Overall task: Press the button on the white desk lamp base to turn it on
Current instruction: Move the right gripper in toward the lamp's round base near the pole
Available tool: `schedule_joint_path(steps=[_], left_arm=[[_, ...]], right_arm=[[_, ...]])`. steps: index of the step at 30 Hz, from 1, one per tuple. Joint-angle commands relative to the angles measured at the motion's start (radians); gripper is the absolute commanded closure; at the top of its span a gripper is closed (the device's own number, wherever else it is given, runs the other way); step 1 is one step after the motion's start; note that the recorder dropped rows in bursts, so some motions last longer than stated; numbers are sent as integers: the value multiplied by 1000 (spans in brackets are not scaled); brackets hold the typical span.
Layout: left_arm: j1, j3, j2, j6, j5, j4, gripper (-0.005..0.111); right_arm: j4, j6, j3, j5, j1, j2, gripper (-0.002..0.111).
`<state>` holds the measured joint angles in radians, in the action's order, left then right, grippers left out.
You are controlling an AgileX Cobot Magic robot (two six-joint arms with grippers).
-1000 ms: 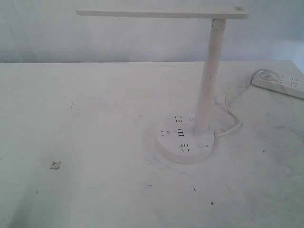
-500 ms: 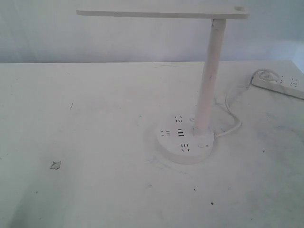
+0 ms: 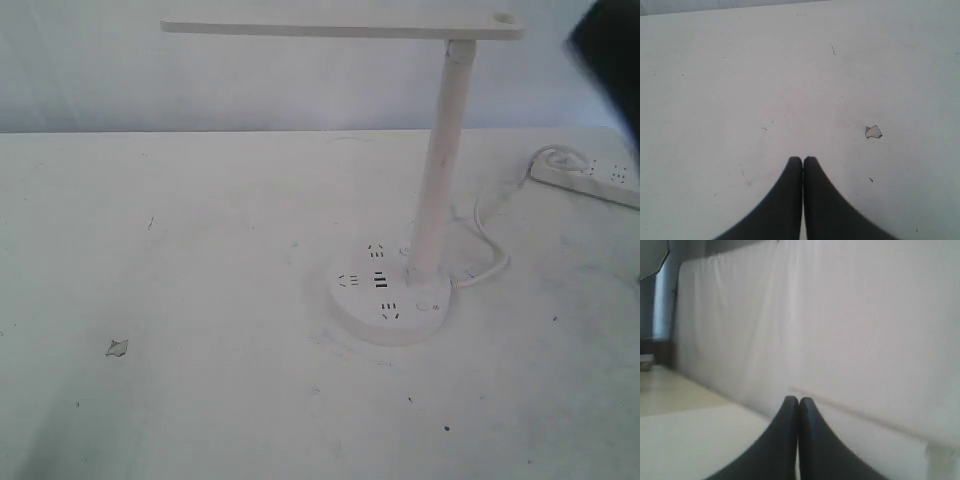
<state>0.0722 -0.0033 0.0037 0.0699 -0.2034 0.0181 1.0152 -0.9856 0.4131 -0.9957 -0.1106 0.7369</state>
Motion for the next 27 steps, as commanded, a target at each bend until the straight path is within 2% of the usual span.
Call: schedule_joint_path(steps=[1,9,15,18,22,25,27], left_arm=[[-5,3,-4,2,3,-1,107],[-5,3,-4,2,3,-1,107],[-5,3,-4,2,3,-1,107],[-5,3,-4,2,3,-1,107],[-5,3,-4,2,3,-1,107],[-5,3,-4,2,3,-1,107],[-5,3,-4,2,3,-1,107]], right_arm=[[162,-221,5,-68,-7,237,108],[294,-231,5,-44,93,529,108],[281,-222,5,122,195,677,108],[212,-222,5,242,218,728,108],[-53,-220,5,366,220,774,108],[-261,-28,16,466,220,774,108],[-263,6,22,483,220,774,108]])
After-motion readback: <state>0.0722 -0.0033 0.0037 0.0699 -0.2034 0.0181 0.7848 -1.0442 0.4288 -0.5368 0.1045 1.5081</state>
